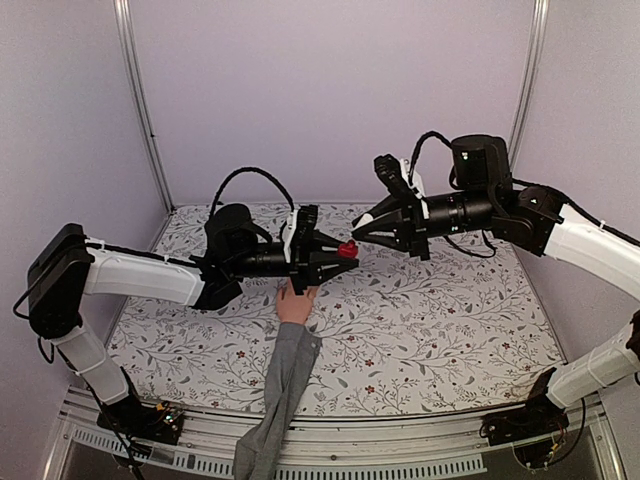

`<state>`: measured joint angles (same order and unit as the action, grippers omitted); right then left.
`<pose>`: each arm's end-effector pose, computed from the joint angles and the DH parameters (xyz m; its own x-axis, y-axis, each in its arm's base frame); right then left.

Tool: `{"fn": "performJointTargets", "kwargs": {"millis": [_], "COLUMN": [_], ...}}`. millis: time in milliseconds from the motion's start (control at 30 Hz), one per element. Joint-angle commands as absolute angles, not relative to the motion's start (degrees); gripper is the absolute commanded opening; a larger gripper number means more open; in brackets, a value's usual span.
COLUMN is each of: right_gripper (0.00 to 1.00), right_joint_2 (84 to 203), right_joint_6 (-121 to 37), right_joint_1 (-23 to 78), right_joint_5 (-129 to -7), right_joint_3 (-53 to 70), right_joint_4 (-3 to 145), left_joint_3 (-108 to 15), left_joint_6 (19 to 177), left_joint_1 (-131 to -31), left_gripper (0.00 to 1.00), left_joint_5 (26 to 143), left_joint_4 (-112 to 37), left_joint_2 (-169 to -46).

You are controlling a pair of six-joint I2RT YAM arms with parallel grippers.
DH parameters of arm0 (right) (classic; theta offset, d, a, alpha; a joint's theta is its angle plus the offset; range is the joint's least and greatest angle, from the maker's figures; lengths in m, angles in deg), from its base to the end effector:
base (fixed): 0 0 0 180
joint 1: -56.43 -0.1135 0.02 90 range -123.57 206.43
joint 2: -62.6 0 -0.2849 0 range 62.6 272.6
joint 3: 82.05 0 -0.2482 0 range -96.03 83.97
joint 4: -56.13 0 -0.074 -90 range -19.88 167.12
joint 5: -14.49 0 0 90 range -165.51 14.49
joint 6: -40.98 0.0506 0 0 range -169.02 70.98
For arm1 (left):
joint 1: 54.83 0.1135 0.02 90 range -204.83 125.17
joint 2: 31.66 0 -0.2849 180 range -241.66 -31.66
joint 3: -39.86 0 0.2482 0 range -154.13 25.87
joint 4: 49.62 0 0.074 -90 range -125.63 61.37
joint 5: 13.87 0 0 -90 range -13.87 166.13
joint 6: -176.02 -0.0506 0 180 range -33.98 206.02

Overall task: Paint the nails
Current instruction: Unscrew the nail polish bottle.

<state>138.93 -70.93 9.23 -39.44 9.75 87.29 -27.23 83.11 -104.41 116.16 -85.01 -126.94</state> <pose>0.1847 0.2433 0.4034 0.1540 -0.2777 -0.9483 -0.9843 0.0408 -0.1717 0.2196 -0.3080 0.2941 0.1318 -0.0948 -0.9867 0.9913 0.0155 0.1309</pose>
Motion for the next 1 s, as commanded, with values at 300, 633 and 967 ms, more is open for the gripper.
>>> {"fn": "performJointTargets", "kwargs": {"millis": [300, 633, 967], "right_gripper": [0.00, 0.00, 0.00], "right_joint_2": [136.7, 136.6, 136.2], "right_joint_6": [-71.2, -71.3, -71.1], "right_joint_1": [9.1, 9.1, 9.1], "right_joint_5": [-40.6, -40.9, -41.8], "right_joint_3": [9.2, 9.6, 10.6], "right_joint_4": [87.7, 87.9, 88.5], "left_joint_3": [-27.7, -27.7, -27.8], "left_joint_6": [83.6, 83.6, 83.3], "left_joint_1": [-104.1, -104.1, -103.8], "left_gripper": [0.00, 0.00, 0.00], "left_joint_5": [115.3, 115.0, 114.8], "left_joint_4": [-85.6, -85.7, -85.3], "left_joint_2": [-127.5, -127.5, -127.4]}}
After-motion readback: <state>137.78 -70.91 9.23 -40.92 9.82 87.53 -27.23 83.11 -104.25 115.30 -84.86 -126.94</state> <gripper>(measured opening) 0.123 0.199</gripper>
